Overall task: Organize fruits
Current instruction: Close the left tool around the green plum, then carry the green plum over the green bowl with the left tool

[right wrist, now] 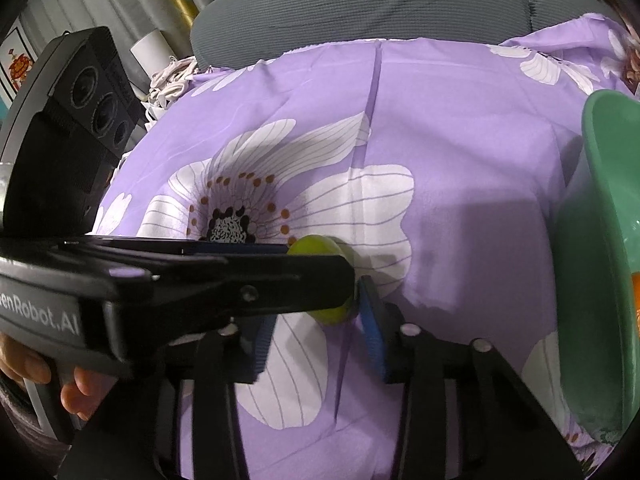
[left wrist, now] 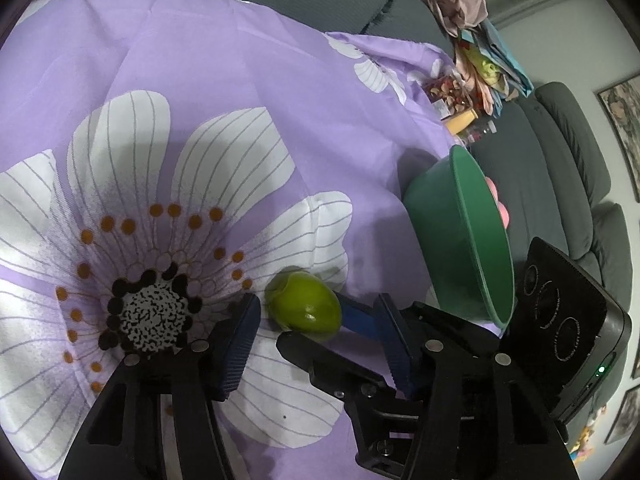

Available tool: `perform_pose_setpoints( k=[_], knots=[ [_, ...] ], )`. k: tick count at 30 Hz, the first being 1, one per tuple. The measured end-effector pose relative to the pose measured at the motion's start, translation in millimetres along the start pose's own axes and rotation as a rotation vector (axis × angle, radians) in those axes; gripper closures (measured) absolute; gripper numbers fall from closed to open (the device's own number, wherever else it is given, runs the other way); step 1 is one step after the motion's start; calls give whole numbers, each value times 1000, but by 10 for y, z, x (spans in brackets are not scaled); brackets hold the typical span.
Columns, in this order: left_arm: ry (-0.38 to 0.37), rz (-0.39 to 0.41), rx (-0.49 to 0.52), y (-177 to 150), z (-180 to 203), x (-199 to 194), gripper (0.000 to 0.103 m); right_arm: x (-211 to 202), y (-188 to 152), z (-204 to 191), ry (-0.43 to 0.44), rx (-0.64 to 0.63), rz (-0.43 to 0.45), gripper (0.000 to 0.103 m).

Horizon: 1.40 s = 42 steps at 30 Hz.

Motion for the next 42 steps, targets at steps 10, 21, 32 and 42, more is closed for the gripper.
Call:
perform_pose_setpoints(
  k=[10,21,32,42],
  knots=[
    [9,-4,-5,-6,-40,24,64,-30,-6,16,-5,0,9,69],
    [-10,37,85,16,373,-163,64,-439,34,11,-15,0,109,69],
    [-20,37,238,83,1149,-38,64,-1181,23,328,-42,43,268,69],
    [-6,-20,321,68,1601,400,64,-1431,-101,845,-43,121,318,69]
  ],
)
Point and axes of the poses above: each gripper's, at about its wrist camera, not at the fingertips, and x roughly the way its jaws point, z to its right, y to its top, the point moved 4 cm from there along x, roughly the way its jaws point, and after that the axes turned 11 degrees about -y, right-handed, at the moved point
